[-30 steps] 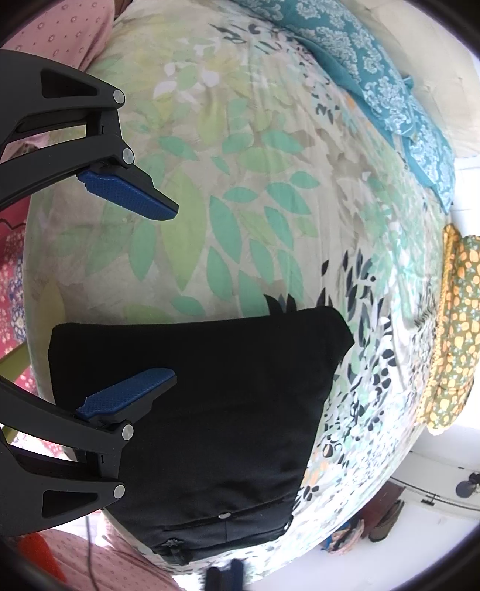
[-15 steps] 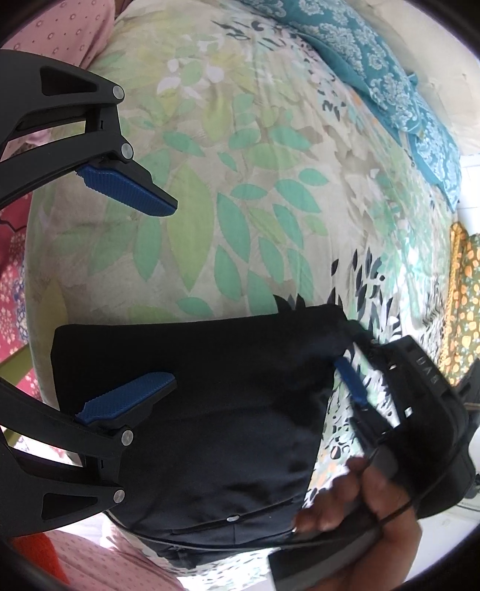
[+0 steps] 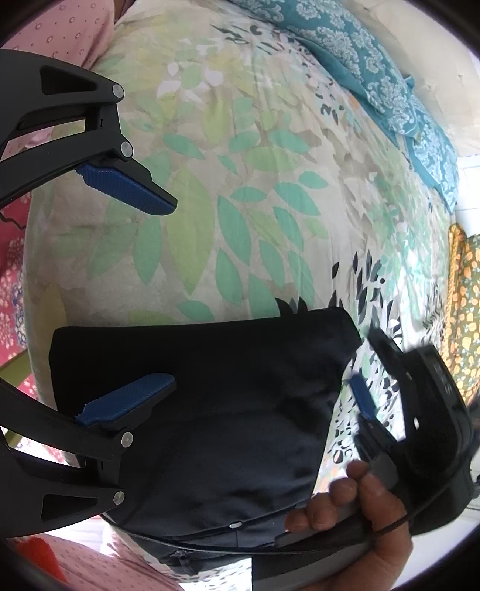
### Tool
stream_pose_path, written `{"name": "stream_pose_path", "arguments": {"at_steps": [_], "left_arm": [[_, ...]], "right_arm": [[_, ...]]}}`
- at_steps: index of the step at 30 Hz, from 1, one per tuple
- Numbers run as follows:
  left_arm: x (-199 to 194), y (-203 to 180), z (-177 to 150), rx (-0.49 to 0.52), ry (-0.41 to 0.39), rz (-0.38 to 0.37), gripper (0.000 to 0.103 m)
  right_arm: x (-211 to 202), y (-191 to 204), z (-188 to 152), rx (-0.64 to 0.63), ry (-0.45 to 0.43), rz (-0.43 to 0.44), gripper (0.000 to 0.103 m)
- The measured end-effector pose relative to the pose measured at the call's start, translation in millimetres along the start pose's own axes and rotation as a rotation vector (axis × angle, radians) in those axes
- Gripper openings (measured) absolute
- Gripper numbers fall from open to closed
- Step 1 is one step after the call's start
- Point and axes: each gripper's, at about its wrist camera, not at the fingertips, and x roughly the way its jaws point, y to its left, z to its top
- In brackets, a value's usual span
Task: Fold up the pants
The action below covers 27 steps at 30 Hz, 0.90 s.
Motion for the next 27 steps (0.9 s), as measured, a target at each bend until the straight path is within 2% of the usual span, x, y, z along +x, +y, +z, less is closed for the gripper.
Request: {"name": "stream_pose_path", "arguments": {"at_steps": [3, 6, 7, 9, 11, 16, 18, 21, 22, 24, 25, 27], "left_arm": [[1, 0, 1, 0.001, 0.002, -0.001, 0.089], [2, -1, 4, 0.009, -0.003, 0.002, 0.089], [2, -2, 5, 0.013, -0.004, 0.004, 0.089], [2, -3, 4, 0.018, -0.008, 0.008, 0.089], [2, -2, 3, 0.013, -0.008, 0.006, 0.089], [3, 3, 3, -0.018, 0.006, -0.019, 0.089], [4, 5, 4, -0.025, 0.014, -0.030, 0.090], [2, 12, 8, -0.039, 0.023, -0.040, 0.090], [2, 15, 10, -0.051, 0.021, -0.045, 0.090], [3, 25, 16, -0.092, 0.024, -0.093, 0.090], [6, 28, 20, -0.113, 0.036, -0.131, 0.090], [15, 32, 28, -0.135, 0.059, -0.216, 0.090]], "right_arm": [[-30, -4, -7, -0.079, 0.002, 0.045, 0.059], [-64, -9, -37, -0.184, 0.054, 0.093, 0.060], [-76, -18, -52, -0.218, 0.054, 0.052, 0.060], [-98, -35, -82, -0.276, -0.010, -0.114, 0.060], [-113, -57, -108, -0.294, -0.050, -0.237, 0.060], [-124, -133, -173, -0.103, 0.012, -0.291, 0.060], [-136, -156, -197, -0.007, -0.008, -0.245, 0.061], [-157, -176, -223, 0.089, -0.060, -0.246, 0.063], [-162, -181, -229, 0.112, -0.079, -0.218, 0.063], [-166, -192, -233, 0.171, -0.109, -0.053, 0.065], [-165, -197, -232, 0.199, -0.116, 0.038, 0.069], [-157, -204, -225, 0.228, -0.124, 0.156, 0.075]]}}
